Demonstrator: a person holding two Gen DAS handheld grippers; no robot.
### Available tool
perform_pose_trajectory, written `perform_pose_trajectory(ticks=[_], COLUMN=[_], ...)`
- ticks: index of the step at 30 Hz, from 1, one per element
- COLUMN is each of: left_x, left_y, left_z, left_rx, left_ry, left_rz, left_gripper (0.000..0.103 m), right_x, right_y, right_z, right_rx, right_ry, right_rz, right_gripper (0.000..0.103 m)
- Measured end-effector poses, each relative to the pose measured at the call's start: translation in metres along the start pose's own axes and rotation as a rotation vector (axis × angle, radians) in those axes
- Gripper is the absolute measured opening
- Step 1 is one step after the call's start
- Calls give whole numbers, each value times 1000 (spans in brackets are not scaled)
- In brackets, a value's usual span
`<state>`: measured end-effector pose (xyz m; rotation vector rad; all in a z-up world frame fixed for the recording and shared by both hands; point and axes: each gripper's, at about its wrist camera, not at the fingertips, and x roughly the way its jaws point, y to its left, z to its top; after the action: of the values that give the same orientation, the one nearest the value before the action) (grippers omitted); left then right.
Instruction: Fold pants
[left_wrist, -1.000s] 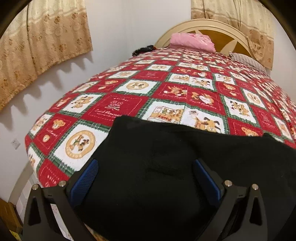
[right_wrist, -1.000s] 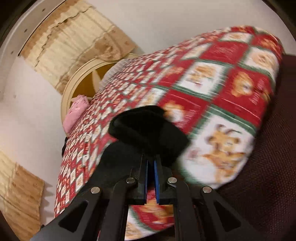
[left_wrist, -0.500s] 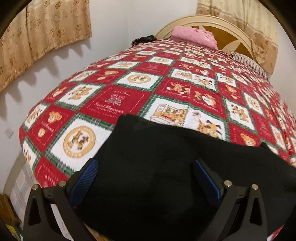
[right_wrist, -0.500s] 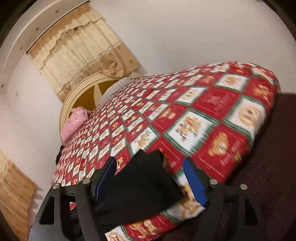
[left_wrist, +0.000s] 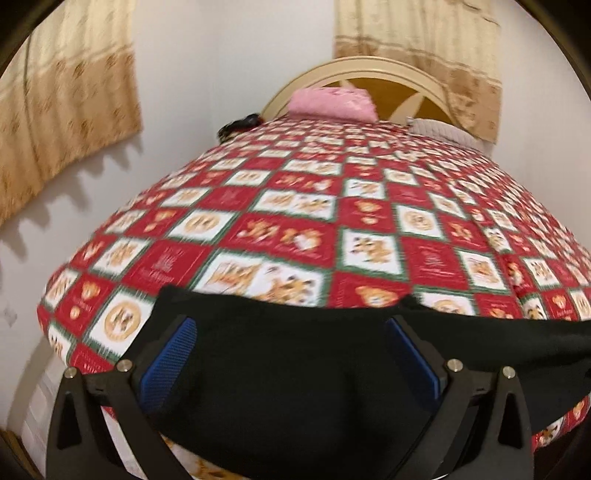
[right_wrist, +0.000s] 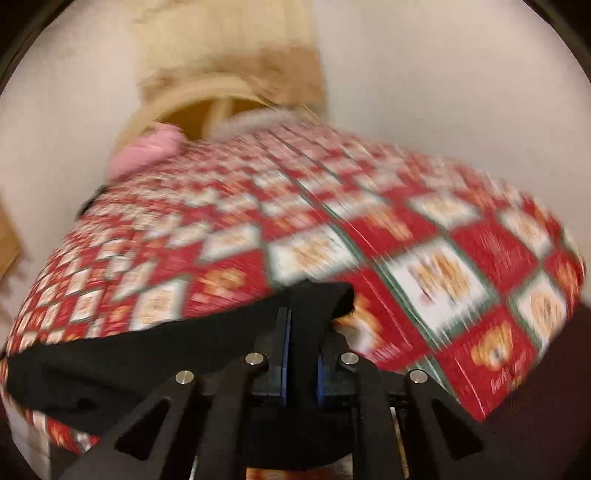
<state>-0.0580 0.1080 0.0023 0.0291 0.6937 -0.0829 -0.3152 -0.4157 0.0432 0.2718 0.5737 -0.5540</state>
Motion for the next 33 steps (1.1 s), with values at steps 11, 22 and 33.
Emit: perform_pose_trajectory(ticks=[11, 22, 33], left_x=[-6, -8, -44], left_y=[-40, -43, 61], left_z=[2, -2, -21], left_rx=[62, 74, -23], left_ry=[-2, 4, -58], left_rz=[-18, -24, 121], left_gripper=[103, 103, 103], right_x=[56, -18, -8], right_y=[-59, -91, 122], right_z=[14, -23, -75], right_rx=[187, 278, 14], right_ry=[75, -75, 140], right_rz=[272, 35, 590], right_gripper=[11, 42, 42])
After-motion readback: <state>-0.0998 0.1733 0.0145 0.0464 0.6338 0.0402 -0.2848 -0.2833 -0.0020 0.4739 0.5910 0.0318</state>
